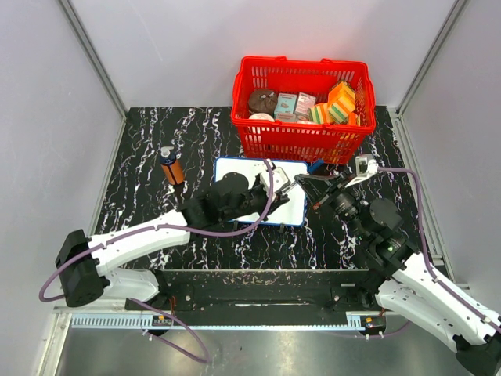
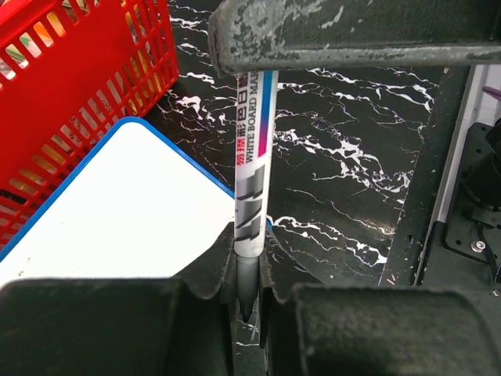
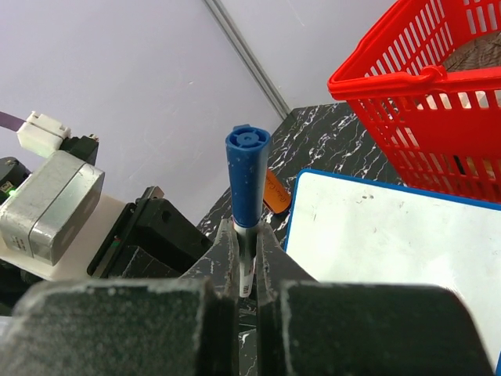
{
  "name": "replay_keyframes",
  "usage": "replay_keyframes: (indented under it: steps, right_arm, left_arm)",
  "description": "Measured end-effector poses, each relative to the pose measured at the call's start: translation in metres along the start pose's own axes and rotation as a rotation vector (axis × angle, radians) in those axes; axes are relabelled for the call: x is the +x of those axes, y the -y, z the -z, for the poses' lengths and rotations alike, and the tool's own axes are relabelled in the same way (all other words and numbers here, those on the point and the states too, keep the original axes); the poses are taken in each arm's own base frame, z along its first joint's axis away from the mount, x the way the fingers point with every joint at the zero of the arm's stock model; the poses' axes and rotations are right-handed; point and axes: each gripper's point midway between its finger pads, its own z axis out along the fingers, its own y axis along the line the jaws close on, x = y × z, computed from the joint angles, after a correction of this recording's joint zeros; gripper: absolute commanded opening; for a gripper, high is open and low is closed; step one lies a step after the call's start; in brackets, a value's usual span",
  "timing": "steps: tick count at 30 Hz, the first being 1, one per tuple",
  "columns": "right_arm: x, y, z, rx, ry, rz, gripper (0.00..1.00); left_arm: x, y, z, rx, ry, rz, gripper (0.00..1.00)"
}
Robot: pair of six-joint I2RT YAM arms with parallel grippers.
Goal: Write a sentence on the whiteboard
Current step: Pass from the right arm to the left, then pass from the left arm to the right
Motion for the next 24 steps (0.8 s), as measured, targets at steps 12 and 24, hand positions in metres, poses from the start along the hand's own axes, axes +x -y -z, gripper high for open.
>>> replay_keyframes:
  steps: [12,24]
  right_arm:
    - [0.013,-0.023,0.016,-0.139,-0.062,-0.012,1.00]
    - [0.022,-0.042,0.017,-0.230,-0.166,0.011,0.80]
  left_arm:
    - [-0.008,-0.011,0.018,-0.030,-0.022,-0.067,0.00]
    - [-0.010,-0.008,0.043,-0.001,-0.041,-0.131,0.00]
